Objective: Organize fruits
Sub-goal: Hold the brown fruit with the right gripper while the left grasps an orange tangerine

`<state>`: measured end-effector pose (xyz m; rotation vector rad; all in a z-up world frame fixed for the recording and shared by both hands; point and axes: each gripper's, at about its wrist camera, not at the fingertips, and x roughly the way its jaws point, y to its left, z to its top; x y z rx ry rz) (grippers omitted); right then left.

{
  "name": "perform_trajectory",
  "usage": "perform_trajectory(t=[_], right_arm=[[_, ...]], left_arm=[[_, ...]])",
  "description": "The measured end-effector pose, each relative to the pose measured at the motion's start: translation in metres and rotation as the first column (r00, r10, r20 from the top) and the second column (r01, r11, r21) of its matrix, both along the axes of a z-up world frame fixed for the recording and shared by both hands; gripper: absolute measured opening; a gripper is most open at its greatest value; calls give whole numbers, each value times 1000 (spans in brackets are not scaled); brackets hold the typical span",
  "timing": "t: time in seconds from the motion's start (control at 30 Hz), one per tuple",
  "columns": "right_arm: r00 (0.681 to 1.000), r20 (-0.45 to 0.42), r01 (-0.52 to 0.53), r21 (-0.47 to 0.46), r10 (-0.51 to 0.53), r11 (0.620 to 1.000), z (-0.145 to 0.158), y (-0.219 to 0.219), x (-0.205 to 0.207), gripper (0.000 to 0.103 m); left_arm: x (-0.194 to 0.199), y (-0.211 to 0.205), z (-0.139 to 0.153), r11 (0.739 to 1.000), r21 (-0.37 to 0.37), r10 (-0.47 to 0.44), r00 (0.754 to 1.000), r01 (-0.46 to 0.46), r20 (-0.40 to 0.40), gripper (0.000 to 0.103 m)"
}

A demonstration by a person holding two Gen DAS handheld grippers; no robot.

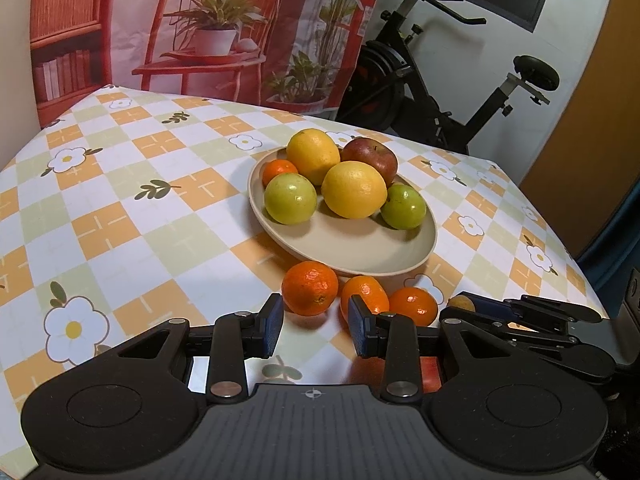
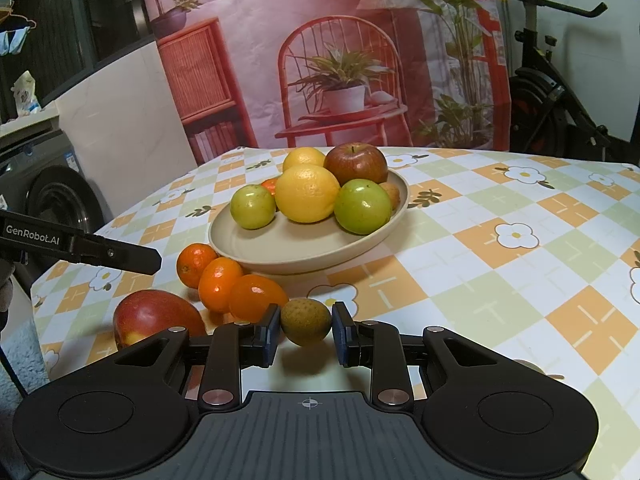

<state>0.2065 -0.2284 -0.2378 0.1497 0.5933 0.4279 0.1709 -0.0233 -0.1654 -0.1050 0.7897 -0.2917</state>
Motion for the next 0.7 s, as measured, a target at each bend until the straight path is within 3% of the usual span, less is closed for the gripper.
perform_trajectory(t=[0.27, 0.7], right_arm=[[1000, -1, 0, -1, 0, 1000, 0, 0, 0, 25], [1000, -3, 0, 4, 0, 1000, 0, -1, 0, 25]], left_arm=[[15, 6, -7, 1000, -2, 28, 999, -28, -31, 42], [34, -3, -14, 999, -19, -32, 999, 31, -22, 42]])
